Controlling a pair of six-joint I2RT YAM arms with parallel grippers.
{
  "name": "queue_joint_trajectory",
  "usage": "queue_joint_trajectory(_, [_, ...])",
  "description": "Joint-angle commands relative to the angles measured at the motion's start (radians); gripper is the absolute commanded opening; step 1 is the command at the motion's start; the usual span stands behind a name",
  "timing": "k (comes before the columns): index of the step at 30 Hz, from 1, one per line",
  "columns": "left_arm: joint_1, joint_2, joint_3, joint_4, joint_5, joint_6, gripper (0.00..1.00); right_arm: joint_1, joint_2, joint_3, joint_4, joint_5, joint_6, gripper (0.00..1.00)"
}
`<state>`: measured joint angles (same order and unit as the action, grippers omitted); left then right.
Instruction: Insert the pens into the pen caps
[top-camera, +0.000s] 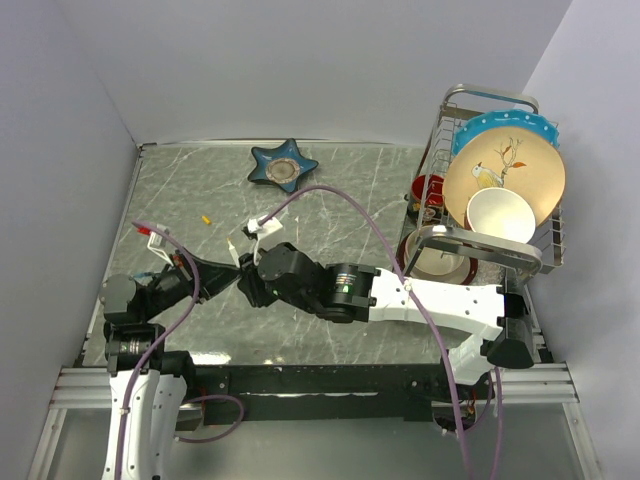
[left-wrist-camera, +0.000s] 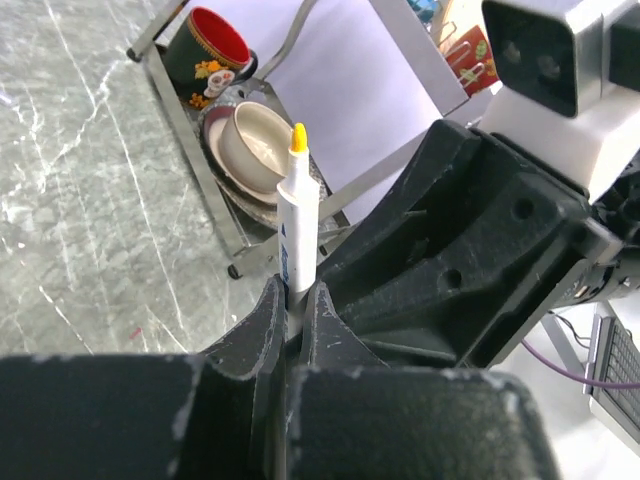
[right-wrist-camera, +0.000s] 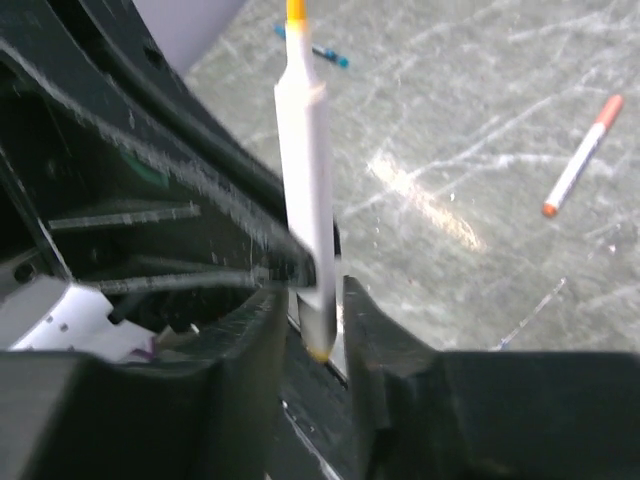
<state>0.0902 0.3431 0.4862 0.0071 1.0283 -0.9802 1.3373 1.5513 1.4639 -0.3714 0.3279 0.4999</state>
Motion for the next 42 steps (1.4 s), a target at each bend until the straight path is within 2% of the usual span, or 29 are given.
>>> queue_joint_trajectory(1, [-0.001,-0.012,-0.015,0.071,0.052,-0.043,0.01,-0.007,-0.01,-0.013,0.108,0.042,-0.037,0.24])
queue_joint_trajectory(2, [-0.001,-0.007,-0.017,0.073,0.061,-0.044,0.01,-0.004,-0.011,-0.011,0.108,0.046,-0.035,0.18])
queue_joint_trajectory(3, [-0.001,-0.001,-0.017,0.07,0.064,-0.043,0.01,-0.006,-0.011,-0.017,0.112,0.042,-0.035,0.04])
queue_joint_trajectory(4, [-0.001,0.005,-0.012,0.067,0.067,-0.04,0.03,-0.006,-0.014,-0.019,0.112,0.039,-0.037,0.0])
queue_joint_trajectory(5, [-0.001,0.005,-0.008,0.065,0.069,-0.037,0.09,-0.006,-0.017,-0.025,0.112,0.033,-0.031,0.0])
queue_joint_trajectory(6, [0.0,0.008,-0.003,0.059,0.065,-0.031,0.31,-0.004,-0.022,-0.04,0.12,0.027,-0.029,0.0])
queue_joint_trajectory(8, [0.0,0.014,0.018,0.022,0.037,0.006,0.52,-0.006,-0.04,-0.063,0.127,0.016,-0.017,0.0])
queue_joint_trajectory(9, [0.0,0.029,0.023,0.025,0.035,0.017,0.6,-0.004,-0.049,-0.086,0.138,0.008,-0.014,0.0])
queue_joint_trajectory(11, [0.0,0.053,0.035,0.024,0.033,0.034,0.62,-0.006,-0.063,-0.103,0.143,-0.007,-0.003,0.0])
queue_joint_trajectory(14, [-0.001,0.097,0.046,0.045,0.036,0.032,0.56,-0.004,-0.08,-0.126,0.146,-0.018,0.009,0.0])
queue_joint_trajectory(15, [-0.001,0.108,0.046,0.066,0.038,0.028,0.51,-0.003,-0.085,-0.138,0.152,-0.021,0.011,0.0])
queue_joint_trajectory(17, [-0.001,0.114,0.045,0.074,0.038,0.026,0.46,-0.003,-0.094,-0.151,0.16,-0.024,0.012,0.0])
queue_joint_trajectory(23, [-0.001,0.119,0.002,0.096,0.055,0.02,0.24,-0.004,-0.085,-0.146,0.157,-0.035,0.017,0.0])
queue_joint_trajectory(24, [-0.001,0.114,-0.004,0.099,0.053,0.018,0.15,-0.004,-0.083,-0.145,0.154,-0.044,0.019,0.01])
queue_joint_trajectory(25, [-0.001,0.109,-0.014,0.1,0.047,0.014,0.09,-0.004,-0.083,-0.143,0.152,-0.046,0.023,0.04])
queue_joint_trajectory(26, [-0.001,0.108,-0.02,0.105,0.049,0.008,0.01,-0.003,-0.082,-0.14,0.15,-0.044,0.026,0.14])
queue_joint_trajectory(29, [-0.003,0.111,-0.037,0.146,0.067,-0.031,0.01,-0.004,-0.08,-0.132,0.147,-0.03,0.031,0.26])
queue_joint_trajectory(36, [-0.006,0.103,-0.038,0.185,0.062,-0.106,0.01,-0.006,-0.059,-0.117,0.141,-0.02,0.037,0.28])
queue_joint_trajectory(38, [-0.006,0.094,-0.029,0.162,0.047,-0.11,0.01,-0.006,-0.066,-0.128,0.15,-0.012,0.042,0.03])
queue_joint_trajectory(39, [-0.006,0.088,-0.012,0.14,0.032,-0.092,0.05,-0.006,-0.069,-0.129,0.15,-0.009,0.039,0.0])
queue_joint_trajectory(40, [-0.006,0.083,0.001,0.101,0.007,-0.068,0.16,-0.006,-0.074,-0.137,0.15,-0.004,0.039,0.0])
queue_joint_trajectory(41, [-0.006,0.079,0.04,-0.015,-0.031,-0.039,0.48,-0.007,-0.086,-0.143,0.15,0.0,0.042,0.0])
queue_joint_trajectory(42, [-0.006,0.079,0.058,-0.077,-0.11,0.01,0.6,-0.009,-0.092,-0.149,0.149,0.005,0.042,0.0])
